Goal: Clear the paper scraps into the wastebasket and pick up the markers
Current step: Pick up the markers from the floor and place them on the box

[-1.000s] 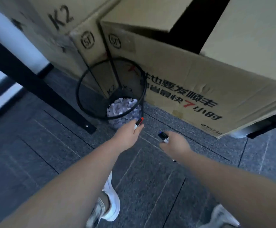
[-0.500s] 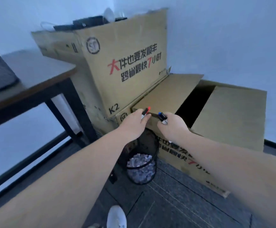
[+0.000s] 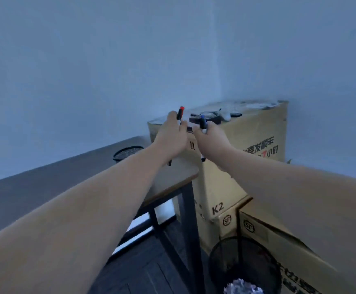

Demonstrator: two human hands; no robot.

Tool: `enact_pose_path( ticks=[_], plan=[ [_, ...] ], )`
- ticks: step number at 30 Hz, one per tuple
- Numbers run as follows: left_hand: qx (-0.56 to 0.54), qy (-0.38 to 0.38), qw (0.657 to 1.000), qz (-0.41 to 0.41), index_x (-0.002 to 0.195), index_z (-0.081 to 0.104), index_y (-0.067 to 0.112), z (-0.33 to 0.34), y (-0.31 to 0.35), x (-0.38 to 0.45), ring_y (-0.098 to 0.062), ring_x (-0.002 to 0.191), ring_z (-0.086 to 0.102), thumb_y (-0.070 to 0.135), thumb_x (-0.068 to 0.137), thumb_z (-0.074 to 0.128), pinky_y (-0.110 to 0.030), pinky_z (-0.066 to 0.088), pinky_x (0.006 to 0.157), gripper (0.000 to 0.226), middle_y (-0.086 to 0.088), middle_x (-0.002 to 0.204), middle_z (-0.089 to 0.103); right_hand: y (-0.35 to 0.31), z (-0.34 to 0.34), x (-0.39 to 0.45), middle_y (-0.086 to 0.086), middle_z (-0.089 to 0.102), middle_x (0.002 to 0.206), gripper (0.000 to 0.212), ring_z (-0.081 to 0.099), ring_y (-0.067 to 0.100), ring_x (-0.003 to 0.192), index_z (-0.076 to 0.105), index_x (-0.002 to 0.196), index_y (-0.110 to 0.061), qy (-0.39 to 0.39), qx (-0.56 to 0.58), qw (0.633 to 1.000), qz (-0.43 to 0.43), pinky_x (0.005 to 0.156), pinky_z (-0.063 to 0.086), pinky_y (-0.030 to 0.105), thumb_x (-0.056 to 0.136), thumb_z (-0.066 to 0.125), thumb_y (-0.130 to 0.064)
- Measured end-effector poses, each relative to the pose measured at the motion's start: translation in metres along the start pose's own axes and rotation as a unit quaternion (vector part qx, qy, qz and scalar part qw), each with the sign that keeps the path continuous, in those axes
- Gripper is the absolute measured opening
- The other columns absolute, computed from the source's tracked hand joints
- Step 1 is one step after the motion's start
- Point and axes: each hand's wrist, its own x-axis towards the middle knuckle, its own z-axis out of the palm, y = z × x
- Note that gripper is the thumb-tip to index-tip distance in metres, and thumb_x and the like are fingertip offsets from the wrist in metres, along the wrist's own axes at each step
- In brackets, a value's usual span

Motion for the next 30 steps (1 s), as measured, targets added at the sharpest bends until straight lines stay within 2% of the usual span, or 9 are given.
enact_pose_path(
  ticks=[5,8,10,14,18,21,23,27,30],
  plan=[
    [-0.063,0.072,0.993,-0.067,0.099,0.033,0.01,-0.062,-0.058,0.015,-0.013,0.056,0.035,0.027,0.1,0.033,-0.029,0.03,0.051,0.017,-0.001,0.07,0.037,-0.052,0.071,0.032,0.0,0.04,0.072,0.025,0.039,0.013,0.061,0.042,0.092,-0.009,-0.056,0.031,0.996,-0.055,0.052,0.031,0.026,0.098,0.038,-0.033],
    [-0.092,0.109,0.985,-0.095,0.102,0.032,0.012,-0.081,-0.088,0.027,-0.014,0.063,0.038,0.028,0.1,0.033,-0.039,0.046,0.07,0.016,0.0,0.074,0.038,-0.067,0.11,0.05,0.003,0.047,0.077,0.024,0.043,0.014,0.065,0.042,0.085,-0.014,-0.077,0.071,0.993,-0.062,0.058,0.035,0.029,0.097,0.038,-0.035],
    [-0.115,0.123,0.98,-0.111,0.102,0.032,0.013,-0.086,-0.106,0.036,-0.015,0.068,0.04,0.028,0.1,0.033,-0.046,0.047,0.086,0.016,0.001,0.076,0.039,-0.07,0.134,0.063,0.002,0.048,0.078,0.025,0.045,0.015,0.066,0.044,0.09,-0.014,-0.09,0.077,0.991,-0.056,0.06,0.037,0.03,0.096,0.038,-0.037],
    [-0.152,0.151,0.969,-0.122,0.104,0.033,0.011,-0.084,-0.128,0.054,-0.014,0.069,0.042,0.028,0.1,0.034,-0.048,0.047,0.089,0.017,0.002,0.078,0.04,-0.064,0.164,0.083,0.007,0.05,0.088,0.031,0.048,0.023,0.081,0.046,0.095,-0.013,-0.079,0.042,0.995,-0.046,0.077,0.043,0.038,0.093,0.039,-0.043],
    [-0.161,0.169,0.967,-0.106,0.105,0.034,0.011,-0.081,-0.126,0.069,-0.015,0.071,0.045,0.025,0.1,0.034,-0.035,0.045,0.071,0.015,0.002,0.077,0.043,-0.061,0.173,0.096,0.009,0.056,0.084,0.025,0.057,0.023,0.074,0.048,0.09,-0.011,-0.101,0.107,0.989,-0.006,0.069,0.047,0.036,0.094,0.043,-0.036],
    [-0.137,0.16,0.971,-0.114,0.102,0.034,0.01,-0.074,-0.126,0.07,-0.019,0.078,0.049,0.024,0.1,0.034,-0.03,0.036,0.064,0.013,-0.001,0.081,0.048,-0.053,0.173,0.095,0.006,0.054,0.058,0.028,0.05,0.01,0.038,0.048,0.085,-0.008,-0.148,0.144,0.978,0.022,0.042,0.04,0.022,0.095,0.044,-0.034],
    [-0.125,0.155,0.971,-0.135,0.1,0.034,0.01,-0.068,-0.132,0.065,-0.022,0.082,0.05,0.023,0.1,0.034,-0.03,0.035,0.066,0.014,-0.004,0.085,0.049,-0.044,0.177,0.092,0.003,0.05,0.047,0.028,0.044,0.01,0.03,0.046,0.08,-0.011,-0.163,0.138,0.977,0.025,0.037,0.033,0.017,0.095,0.044,-0.035],
    [-0.109,0.158,0.969,-0.158,0.101,0.033,0.013,-0.066,-0.138,0.057,-0.024,0.087,0.05,0.026,0.1,0.033,-0.03,0.035,0.073,0.013,-0.008,0.096,0.05,-0.037,0.186,0.088,0.005,0.053,0.068,0.025,0.051,0.022,0.062,0.047,0.075,-0.022,-0.158,0.155,0.975,0.024,0.06,0.041,0.031,0.091,0.045,-0.04],
    [-0.081,0.155,0.972,-0.157,0.104,0.037,0.01,-0.065,-0.142,0.055,-0.031,0.096,0.053,0.027,0.1,0.033,-0.035,0.041,0.08,0.018,-0.013,0.102,0.054,-0.036,0.191,0.083,0.011,0.063,0.08,0.023,0.059,0.027,0.069,0.055,0.08,-0.019,-0.157,0.188,0.969,0.029,0.061,0.047,0.034,0.088,0.048,-0.04]
  ],
)
